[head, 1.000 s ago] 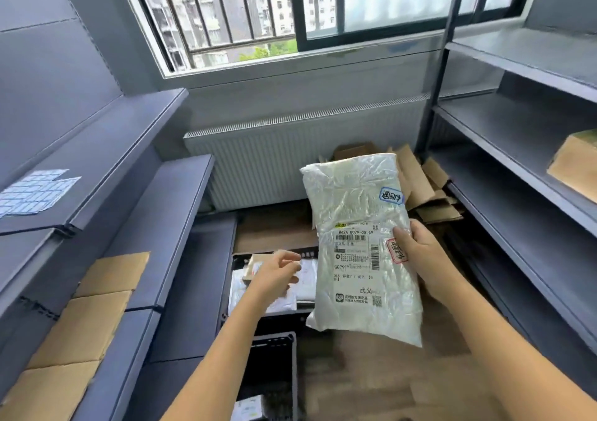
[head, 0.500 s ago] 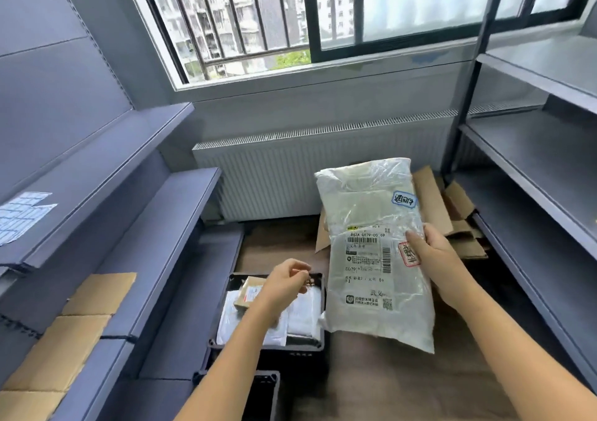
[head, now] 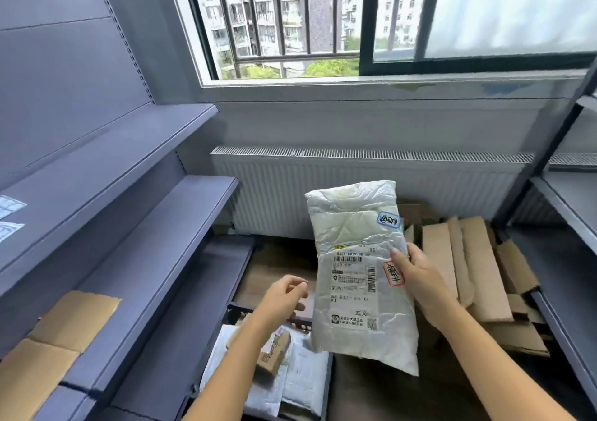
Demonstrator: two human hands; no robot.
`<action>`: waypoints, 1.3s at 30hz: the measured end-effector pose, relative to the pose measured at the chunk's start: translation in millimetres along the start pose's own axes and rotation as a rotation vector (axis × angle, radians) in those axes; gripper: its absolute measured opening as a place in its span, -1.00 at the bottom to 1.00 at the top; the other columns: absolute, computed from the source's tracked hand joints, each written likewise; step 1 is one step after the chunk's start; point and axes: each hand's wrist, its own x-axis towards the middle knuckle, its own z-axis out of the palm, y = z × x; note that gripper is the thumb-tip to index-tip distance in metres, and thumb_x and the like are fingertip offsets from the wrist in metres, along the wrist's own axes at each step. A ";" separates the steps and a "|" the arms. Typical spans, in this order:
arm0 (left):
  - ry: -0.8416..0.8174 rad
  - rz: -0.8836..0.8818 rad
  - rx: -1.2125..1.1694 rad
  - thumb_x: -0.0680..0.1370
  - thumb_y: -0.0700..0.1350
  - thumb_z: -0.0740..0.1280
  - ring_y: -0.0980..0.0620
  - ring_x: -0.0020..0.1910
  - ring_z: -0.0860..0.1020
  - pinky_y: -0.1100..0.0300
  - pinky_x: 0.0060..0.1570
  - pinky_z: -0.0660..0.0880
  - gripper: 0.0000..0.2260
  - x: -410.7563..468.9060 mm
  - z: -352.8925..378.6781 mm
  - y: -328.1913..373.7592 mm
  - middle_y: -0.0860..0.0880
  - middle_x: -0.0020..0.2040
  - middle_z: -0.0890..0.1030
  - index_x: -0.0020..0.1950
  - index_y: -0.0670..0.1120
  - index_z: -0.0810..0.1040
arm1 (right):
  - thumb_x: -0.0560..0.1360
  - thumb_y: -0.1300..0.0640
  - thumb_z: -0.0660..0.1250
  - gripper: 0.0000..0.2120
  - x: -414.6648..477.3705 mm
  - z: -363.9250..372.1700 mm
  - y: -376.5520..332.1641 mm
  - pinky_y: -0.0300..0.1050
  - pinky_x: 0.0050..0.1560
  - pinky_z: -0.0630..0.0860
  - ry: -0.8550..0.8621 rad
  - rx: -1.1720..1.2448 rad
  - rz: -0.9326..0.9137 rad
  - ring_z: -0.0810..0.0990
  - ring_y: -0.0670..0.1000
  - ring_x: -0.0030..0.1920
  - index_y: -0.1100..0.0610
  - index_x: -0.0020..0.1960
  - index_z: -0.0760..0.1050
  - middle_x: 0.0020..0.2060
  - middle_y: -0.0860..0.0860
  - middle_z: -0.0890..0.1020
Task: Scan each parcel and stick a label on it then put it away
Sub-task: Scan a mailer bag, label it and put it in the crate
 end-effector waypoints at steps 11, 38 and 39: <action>0.249 -0.085 -0.216 0.57 0.03 0.28 0.09 0.04 0.58 0.28 -0.05 0.55 -0.70 36.3 -68.8 -11.4 0.01 0.10 0.58 0.22 -0.11 0.46 | 0.61 0.16 0.17 -0.86 117.3 116.5 -15.3 -0.15 -0.30 0.60 -0.367 -0.050 0.027 0.60 0.05 -0.20 0.22 0.09 0.41 -0.09 0.18 0.61; 1.051 -0.833 -1.173 0.59 -0.27 0.24 -0.19 0.20 0.53 -0.17 0.26 0.40 -0.69 99.9 59.8 -264.5 -0.21 0.21 0.55 0.34 -0.23 0.39 | 0.61 0.25 0.15 -0.76 226.9 233.2 211.5 -0.12 -0.26 0.40 -0.996 -0.597 0.450 0.60 -0.05 -0.37 0.15 -0.21 0.42 -0.32 0.04 0.58; 1.001 -0.855 -1.190 0.59 -0.25 0.24 -0.18 0.21 0.52 -0.16 0.27 0.40 -0.70 110.7 73.1 -282.4 -0.19 0.24 0.54 0.33 -0.18 0.39 | 0.61 0.24 0.15 -0.76 228.7 230.2 231.5 -0.13 -0.26 0.40 -0.988 -0.619 0.469 0.59 0.00 -0.33 0.15 -0.22 0.42 -0.32 0.05 0.58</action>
